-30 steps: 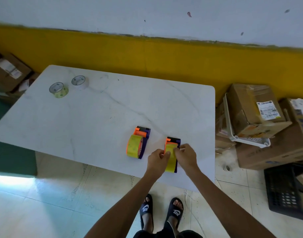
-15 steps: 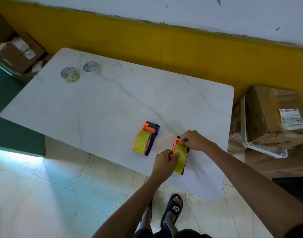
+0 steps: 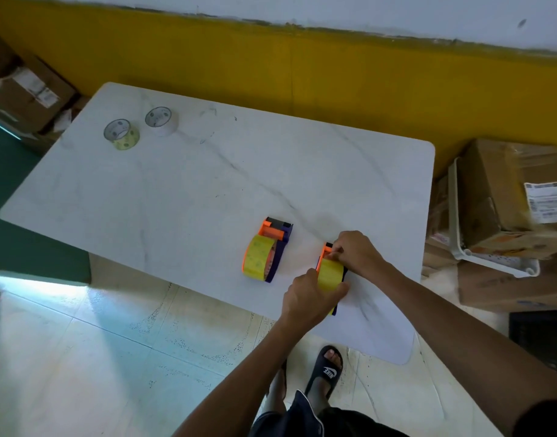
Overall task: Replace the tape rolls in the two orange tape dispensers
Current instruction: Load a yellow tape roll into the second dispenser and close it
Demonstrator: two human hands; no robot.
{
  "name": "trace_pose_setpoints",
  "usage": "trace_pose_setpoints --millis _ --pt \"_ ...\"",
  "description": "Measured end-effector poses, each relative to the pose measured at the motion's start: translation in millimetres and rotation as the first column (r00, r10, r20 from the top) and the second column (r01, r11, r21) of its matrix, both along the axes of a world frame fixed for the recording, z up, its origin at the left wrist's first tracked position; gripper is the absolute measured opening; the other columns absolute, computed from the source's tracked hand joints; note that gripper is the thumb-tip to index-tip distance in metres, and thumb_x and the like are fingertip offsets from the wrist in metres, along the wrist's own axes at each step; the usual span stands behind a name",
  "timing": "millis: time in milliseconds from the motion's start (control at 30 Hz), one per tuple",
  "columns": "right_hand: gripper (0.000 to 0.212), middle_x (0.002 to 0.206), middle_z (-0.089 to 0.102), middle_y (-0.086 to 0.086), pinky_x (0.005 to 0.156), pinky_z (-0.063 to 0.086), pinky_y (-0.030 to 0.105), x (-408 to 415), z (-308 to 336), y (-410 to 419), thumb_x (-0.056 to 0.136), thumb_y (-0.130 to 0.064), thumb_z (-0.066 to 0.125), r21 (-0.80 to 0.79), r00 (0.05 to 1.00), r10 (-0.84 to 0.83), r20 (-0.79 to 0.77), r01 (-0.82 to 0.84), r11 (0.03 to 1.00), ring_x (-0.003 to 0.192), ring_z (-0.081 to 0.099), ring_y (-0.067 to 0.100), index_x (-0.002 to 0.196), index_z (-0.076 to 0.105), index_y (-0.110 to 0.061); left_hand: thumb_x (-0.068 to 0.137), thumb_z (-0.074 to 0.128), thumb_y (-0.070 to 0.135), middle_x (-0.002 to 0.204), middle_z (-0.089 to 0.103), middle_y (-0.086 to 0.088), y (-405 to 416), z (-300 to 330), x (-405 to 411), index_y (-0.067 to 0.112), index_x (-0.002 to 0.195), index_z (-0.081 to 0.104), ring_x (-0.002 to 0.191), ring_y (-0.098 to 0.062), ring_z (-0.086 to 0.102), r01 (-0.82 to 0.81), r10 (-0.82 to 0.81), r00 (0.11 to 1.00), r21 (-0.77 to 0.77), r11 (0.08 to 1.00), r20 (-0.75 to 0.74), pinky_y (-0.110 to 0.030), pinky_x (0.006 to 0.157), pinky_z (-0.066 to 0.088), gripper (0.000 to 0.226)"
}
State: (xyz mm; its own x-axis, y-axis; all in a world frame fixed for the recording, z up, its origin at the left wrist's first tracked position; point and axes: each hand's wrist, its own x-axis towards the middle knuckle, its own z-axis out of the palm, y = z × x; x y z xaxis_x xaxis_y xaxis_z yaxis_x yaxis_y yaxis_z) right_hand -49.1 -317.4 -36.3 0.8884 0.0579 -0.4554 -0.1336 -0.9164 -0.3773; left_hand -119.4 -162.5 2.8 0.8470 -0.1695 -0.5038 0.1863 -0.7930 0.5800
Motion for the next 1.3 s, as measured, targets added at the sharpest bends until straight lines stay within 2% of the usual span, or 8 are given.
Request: trace_pose_setpoints --millis 167,400,533,700,867,1067,1200,1300 --pt "0.031 0.062 0.037 -0.002 0.047 0.021 0.022 -1 0 2 0.078 -0.006 0.055 -0.019 0.999 0.005 0.053 -0.004 1.0 0.065 0.044 0.021 0.05 0.043 -0.012 0.067 0.063 0.068 0.087 0.059 0.002 5 2 7 0.017 0.098 0.054 0.08 -0.019 0.061 0.076 -0.076 0.997 0.038 0.996 -0.005 -0.032 0.066 0.049 0.06" --pt "0.016 0.083 0.066 0.002 0.064 0.04 0.023 15 4 -14 0.079 0.0 0.059 0.078 0.996 0.087 0.001 -0.087 0.993 0.076 0.059 0.017 0.074 0.074 -0.003 0.074 0.063 0.053 0.086 0.057 0.0 4 5 7 0.012 0.099 0.052 0.074 -0.019 0.056 0.136 -0.142 0.988 0.108 0.985 0.051 -0.03 0.063 0.043 0.049" --pt "0.012 0.067 0.056 -0.008 0.058 0.035 0.02 17 0 -14 0.079 -0.002 0.059 0.074 0.99 0.125 0.058 -0.129 0.989 0.059 0.048 0.003 0.071 0.067 0.002 0.07 0.064 0.057 0.083 0.056 0.001 7 6 11 0.012 0.099 0.053 0.074 -0.02 0.057 0.122 -0.129 0.99 0.117 0.986 0.053 -0.03 0.062 0.043 0.054" --pt "0.019 0.076 0.052 0.003 0.059 0.033 0.029 10 -12 -12 0.087 -0.013 0.057 0.09 0.984 0.092 0.155 -0.107 0.99 0.071 0.054 0.025 0.074 0.062 -0.001 0.071 0.065 0.056 0.085 0.053 0.0 10 6 18 0.011 0.101 0.053 0.075 -0.022 0.055 0.145 -0.154 0.986 0.142 0.979 0.056 -0.03 0.062 0.042 0.055" --pt "0.023 0.079 0.056 0.008 0.065 0.042 0.037 7 -19 -11 0.089 -0.018 0.056 0.138 0.975 0.03 0.22 -0.062 0.989 0.071 0.054 0.025 0.075 0.06 0.0 0.069 0.063 0.06 0.087 0.056 -0.002 10 6 25 0.012 0.102 0.052 0.078 -0.025 0.06 0.17 -0.183 0.981 0.18 0.969 0.058 -0.032 0.062 0.044 0.059" --pt "0.017 0.074 0.055 0.005 0.06 0.035 0.029 18 -22 -18 0.086 -0.012 0.059 0.152 0.975 0.08 0.206 -0.113 0.982 0.067 0.051 0.021 0.073 0.06 -0.001 0.069 0.062 0.064 0.085 0.054 0.0 10 8 27 0.012 0.102 0.053 0.076 -0.024 0.057 0.17 -0.187 0.98 0.21 0.963 0.062 -0.032 0.062 0.043 0.062" --pt "0.013 0.075 0.06 0.01 0.06 0.04 0.033 30 -34 -32 0.083 -0.005 0.058 0.147 0.975 -0.041 0.218 0.008 0.989 0.068 0.056 0.026 0.072 0.059 0.001 0.07 0.062 0.063 0.082 0.054 0.0 11 8 24 0.011 0.101 0.053 0.073 -0.022 0.053 0.201 -0.218 0.975 0.243 0.949 0.042 -0.031 0.062 0.043 0.061" --pt "0.021 0.072 0.053 0.003 0.054 0.032 0.023 38 -39 -30 0.085 0.001 0.058 0.143 0.964 -0.072 0.256 0.036 0.989 0.066 0.052 0.019 0.065 0.053 -0.003 0.068 0.061 0.064 0.082 0.055 0.001 14 6 20 0.011 0.1 0.055 0.073 -0.021 0.053 0.177 -0.19 0.981 0.242 0.954 0.031 -0.031 0.064 0.043 0.062"
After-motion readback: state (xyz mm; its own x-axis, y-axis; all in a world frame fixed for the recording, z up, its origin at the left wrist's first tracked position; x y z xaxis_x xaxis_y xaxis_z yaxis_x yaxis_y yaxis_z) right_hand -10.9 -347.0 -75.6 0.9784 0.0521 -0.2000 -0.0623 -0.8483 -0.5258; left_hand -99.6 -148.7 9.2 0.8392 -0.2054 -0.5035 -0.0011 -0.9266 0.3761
